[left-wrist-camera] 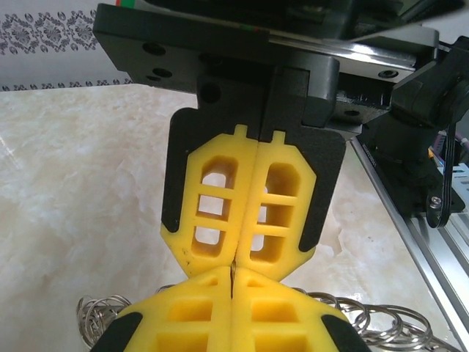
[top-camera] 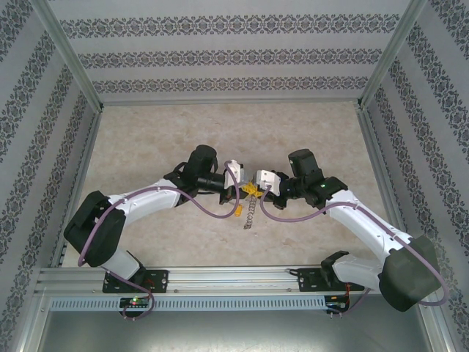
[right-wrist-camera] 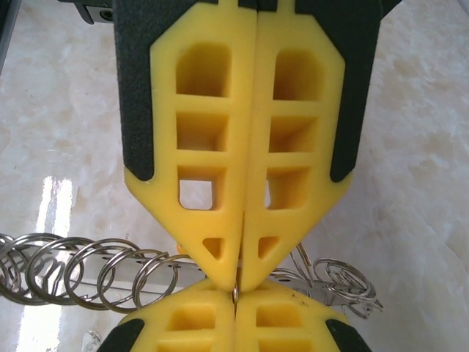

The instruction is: Put the keys on the keyring

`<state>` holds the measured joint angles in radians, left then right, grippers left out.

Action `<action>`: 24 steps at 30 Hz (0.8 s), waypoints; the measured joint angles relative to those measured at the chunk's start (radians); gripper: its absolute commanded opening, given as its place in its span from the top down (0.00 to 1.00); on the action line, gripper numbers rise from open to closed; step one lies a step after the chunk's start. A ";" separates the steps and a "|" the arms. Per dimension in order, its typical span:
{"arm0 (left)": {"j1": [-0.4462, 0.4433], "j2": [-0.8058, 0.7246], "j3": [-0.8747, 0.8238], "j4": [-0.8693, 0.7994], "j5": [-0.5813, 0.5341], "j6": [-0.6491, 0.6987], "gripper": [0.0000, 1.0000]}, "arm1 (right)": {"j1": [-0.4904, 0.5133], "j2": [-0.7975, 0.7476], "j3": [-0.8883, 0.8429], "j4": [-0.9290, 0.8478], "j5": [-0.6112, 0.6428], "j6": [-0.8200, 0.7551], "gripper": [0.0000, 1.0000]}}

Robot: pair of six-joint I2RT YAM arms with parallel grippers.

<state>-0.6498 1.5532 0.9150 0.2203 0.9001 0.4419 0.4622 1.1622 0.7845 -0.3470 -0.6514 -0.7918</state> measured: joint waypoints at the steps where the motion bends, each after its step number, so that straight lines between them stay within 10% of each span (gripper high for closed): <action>1: -0.002 -0.001 -0.003 0.005 -0.005 -0.003 1.00 | 0.000 0.000 0.000 0.000 0.000 0.001 0.92; 24: -0.003 -0.009 -0.109 0.311 0.007 -0.219 1.00 | -0.055 -0.024 -0.011 0.041 -0.080 0.033 0.70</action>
<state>-0.6529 1.5440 0.8062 0.5312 0.9070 0.2226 0.4072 1.1385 0.7738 -0.3061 -0.7319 -0.7589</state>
